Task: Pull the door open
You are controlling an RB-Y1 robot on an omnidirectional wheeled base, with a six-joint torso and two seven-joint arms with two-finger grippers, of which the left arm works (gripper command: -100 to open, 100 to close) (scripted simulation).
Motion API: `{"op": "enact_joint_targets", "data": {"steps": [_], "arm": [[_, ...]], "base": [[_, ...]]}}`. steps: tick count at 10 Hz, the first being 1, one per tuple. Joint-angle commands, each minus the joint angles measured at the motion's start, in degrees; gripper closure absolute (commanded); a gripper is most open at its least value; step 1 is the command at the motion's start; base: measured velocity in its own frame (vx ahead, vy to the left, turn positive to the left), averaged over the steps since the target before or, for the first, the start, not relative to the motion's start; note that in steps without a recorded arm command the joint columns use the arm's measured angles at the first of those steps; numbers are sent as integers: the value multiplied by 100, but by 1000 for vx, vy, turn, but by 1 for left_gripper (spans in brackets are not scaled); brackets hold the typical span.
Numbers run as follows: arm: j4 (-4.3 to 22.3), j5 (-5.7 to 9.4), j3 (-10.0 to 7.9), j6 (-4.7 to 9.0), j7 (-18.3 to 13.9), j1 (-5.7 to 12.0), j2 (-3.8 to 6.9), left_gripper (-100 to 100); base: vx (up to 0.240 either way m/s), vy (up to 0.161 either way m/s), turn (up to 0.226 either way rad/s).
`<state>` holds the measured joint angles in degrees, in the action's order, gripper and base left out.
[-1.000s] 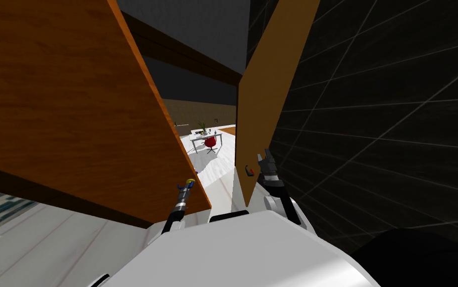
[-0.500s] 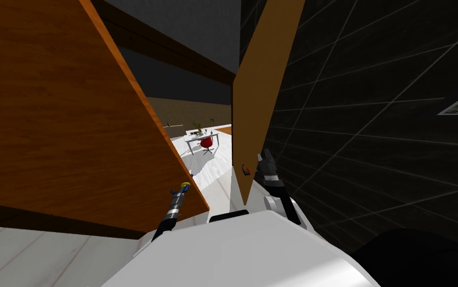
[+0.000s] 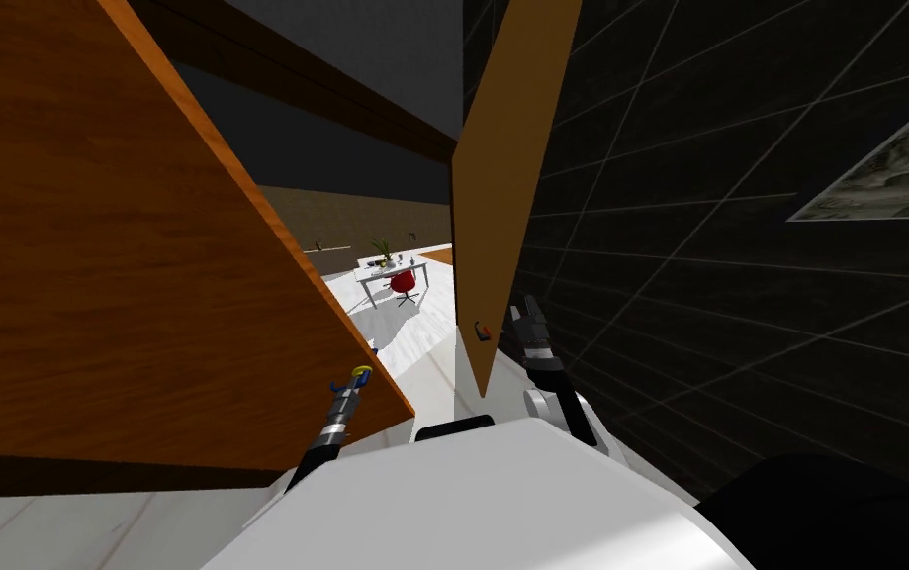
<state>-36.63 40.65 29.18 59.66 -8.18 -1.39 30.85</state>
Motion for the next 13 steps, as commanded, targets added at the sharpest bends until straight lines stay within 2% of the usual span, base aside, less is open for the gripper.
{"op": "enact_joint_targets", "data": {"steps": [1, 2, 3, 5, 6, 7, 8, 13], "arm": [[34, 23, 174, 179, -96, -139, 90, 100], [30, 33, 221, 228, -124, -170, 127, 100], [16, 63, 357, 373, -206, -259, 234, 100], [8, 81, 438, 459, -254, -312, 298, 100], [-4, 106, 553, 582, -324, -388, 388, 100], [50, 60, 542, 525, -315, -315, 284, 100], [71, 102, 663, 681, -367, -395, 339, 100], [140, 262, 995, 1137, -482, -625, 539, 100]], "base": [[-235, 83, -176], [-202, 55, -112], [-193, 31, -166], [-168, 48, -88], [-194, 36, -151], [-99, 12, -48], [-139, 9, -136], [-188, 59, -160]]}}
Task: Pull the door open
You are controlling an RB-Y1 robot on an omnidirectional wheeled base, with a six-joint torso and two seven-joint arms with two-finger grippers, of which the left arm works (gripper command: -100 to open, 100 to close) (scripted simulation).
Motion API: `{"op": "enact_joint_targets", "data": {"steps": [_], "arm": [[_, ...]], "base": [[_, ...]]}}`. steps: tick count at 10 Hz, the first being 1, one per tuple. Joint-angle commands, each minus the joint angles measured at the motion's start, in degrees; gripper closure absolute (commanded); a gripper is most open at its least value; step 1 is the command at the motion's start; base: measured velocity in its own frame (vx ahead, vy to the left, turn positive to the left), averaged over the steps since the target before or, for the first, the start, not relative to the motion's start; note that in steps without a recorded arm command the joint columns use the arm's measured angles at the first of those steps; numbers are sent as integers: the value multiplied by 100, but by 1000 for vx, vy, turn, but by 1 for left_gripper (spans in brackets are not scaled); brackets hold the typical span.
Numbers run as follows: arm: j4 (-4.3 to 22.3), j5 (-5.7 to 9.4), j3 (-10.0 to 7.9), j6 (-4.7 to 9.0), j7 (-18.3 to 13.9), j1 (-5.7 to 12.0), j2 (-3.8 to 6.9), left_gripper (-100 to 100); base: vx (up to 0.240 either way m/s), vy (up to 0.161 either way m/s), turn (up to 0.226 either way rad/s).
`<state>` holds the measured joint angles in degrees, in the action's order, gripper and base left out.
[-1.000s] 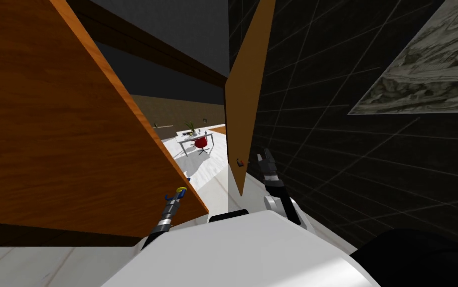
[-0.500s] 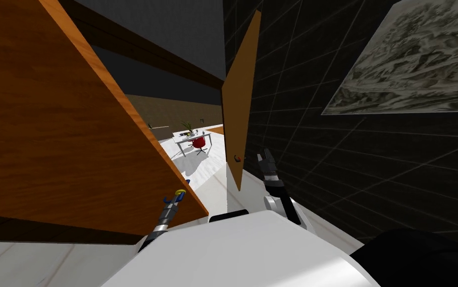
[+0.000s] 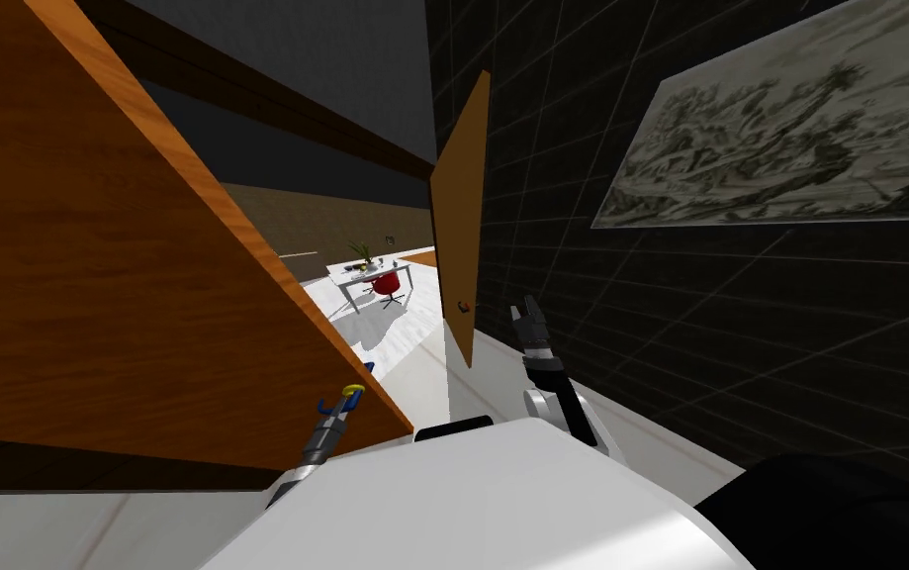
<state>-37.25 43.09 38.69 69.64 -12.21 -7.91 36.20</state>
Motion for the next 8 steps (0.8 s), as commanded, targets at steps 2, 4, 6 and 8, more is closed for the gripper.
{"op": "enact_joint_targets", "data": {"steps": [2, 4, 6, 8], "arm": [[202, 18, 43, 139, -79, 28, 5, 100], [229, 82, 176, 321, -125, -64, 85, 100], [246, 72, 230, 359, -125, -49, 36, 100], [341, -176, -37, 224, -143, 93, -100, 100]], "base": [[-89, 27, -19], [-121, 30, -142], [-110, 27, -76], [-148, 46, -143]]}}
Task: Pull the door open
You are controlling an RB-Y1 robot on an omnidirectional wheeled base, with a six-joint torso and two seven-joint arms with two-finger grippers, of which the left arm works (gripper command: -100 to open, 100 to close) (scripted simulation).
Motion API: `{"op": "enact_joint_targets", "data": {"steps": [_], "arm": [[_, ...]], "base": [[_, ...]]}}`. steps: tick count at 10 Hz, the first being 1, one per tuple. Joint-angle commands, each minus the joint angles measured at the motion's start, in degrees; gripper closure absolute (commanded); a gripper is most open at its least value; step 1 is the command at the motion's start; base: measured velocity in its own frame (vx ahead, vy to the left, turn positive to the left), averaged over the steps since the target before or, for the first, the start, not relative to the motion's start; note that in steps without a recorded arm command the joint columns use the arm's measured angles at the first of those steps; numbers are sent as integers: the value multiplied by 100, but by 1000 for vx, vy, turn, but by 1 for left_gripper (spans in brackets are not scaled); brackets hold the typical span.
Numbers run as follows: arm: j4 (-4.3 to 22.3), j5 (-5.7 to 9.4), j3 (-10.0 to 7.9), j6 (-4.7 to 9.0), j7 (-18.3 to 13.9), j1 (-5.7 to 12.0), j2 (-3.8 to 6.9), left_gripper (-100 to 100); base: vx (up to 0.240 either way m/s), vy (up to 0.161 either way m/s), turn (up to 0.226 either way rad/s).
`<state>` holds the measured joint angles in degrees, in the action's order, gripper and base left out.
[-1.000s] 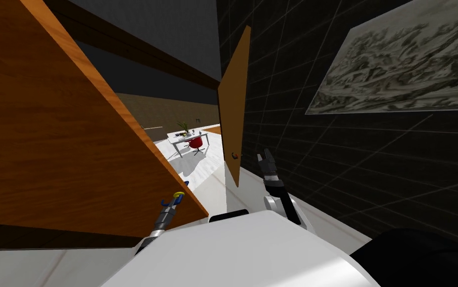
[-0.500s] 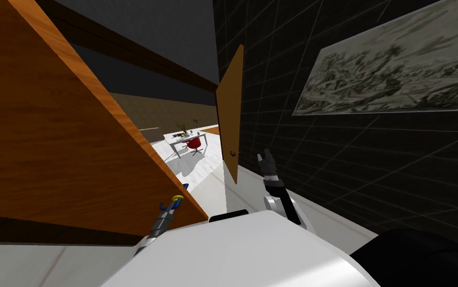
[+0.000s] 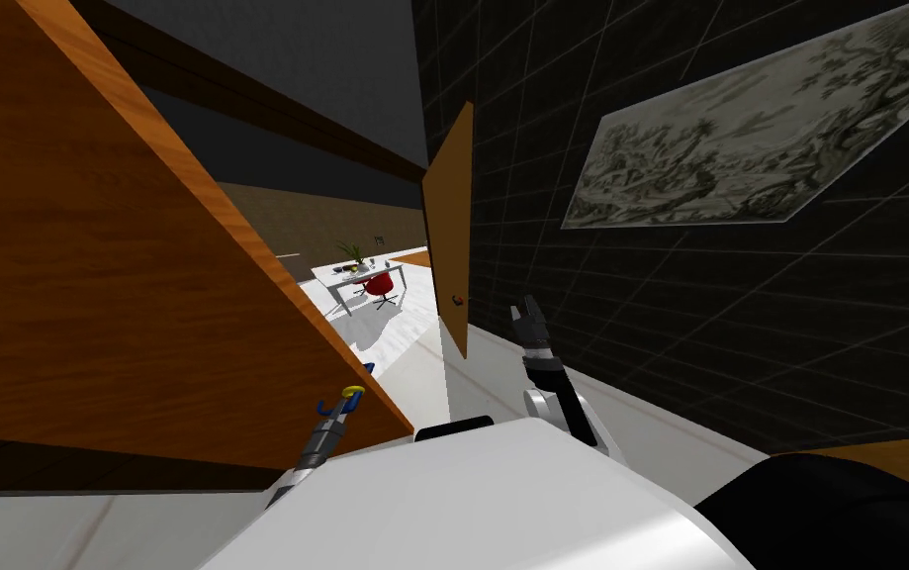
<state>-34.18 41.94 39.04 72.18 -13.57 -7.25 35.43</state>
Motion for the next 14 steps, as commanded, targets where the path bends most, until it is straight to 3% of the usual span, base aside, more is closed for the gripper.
{"op": "enact_joint_targets", "data": {"steps": [1, 8, 11, 14], "arm": [[71, -160, -186, -91, -12, 85, -74, 100], [340, -879, -1021, -535, -45, 511, -446, 100], [424, -1104, -1283, -674, -56, 645, -563, 100], [564, -1481, -1720, -906, -73, 868, -758, 100]], "base": [[-185, 39, -125], [-172, 41, -112], [-111, 43, -92], [-156, 56, -138]]}}
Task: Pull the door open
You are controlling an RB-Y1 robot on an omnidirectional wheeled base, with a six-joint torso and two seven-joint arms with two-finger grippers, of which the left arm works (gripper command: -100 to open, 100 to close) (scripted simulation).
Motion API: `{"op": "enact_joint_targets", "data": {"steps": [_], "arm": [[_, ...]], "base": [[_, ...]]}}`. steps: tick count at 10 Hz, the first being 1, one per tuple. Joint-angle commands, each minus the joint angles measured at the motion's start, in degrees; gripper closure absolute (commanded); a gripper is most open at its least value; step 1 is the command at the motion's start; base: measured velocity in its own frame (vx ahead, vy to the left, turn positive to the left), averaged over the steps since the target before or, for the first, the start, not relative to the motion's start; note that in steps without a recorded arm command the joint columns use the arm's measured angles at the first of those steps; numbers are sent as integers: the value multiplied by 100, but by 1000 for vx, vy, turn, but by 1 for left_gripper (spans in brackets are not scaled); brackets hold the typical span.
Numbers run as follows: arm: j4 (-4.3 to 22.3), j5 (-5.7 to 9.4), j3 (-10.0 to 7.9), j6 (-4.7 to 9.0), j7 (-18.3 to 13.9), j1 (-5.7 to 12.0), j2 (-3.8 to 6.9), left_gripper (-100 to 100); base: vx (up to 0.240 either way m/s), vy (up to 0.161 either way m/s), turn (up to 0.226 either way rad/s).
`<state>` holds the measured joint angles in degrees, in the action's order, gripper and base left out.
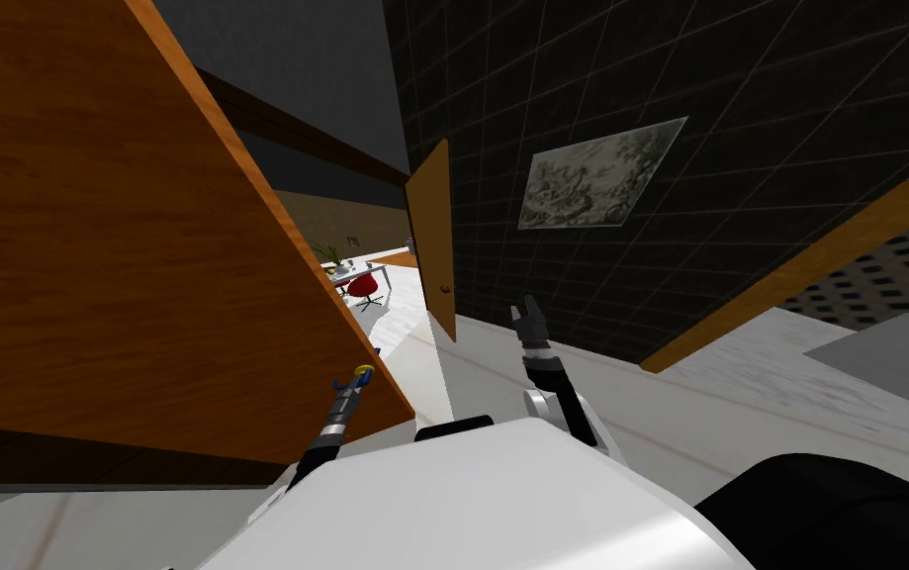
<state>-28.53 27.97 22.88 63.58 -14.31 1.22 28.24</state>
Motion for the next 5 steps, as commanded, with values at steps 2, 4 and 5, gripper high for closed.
{"op": "enact_joint_targets", "data": {"steps": [2, 4, 5], "arm": [[27, -157, -190, -91, -2, 65, -77, 100], [106, -370, -437, -222, -12, 191, -188, 100], [132, -439, -518, -265, -15, 232, -223, 100]], "base": [[-125, 43, -67], [-111, 31, -89], [-123, 29, -84]]}}
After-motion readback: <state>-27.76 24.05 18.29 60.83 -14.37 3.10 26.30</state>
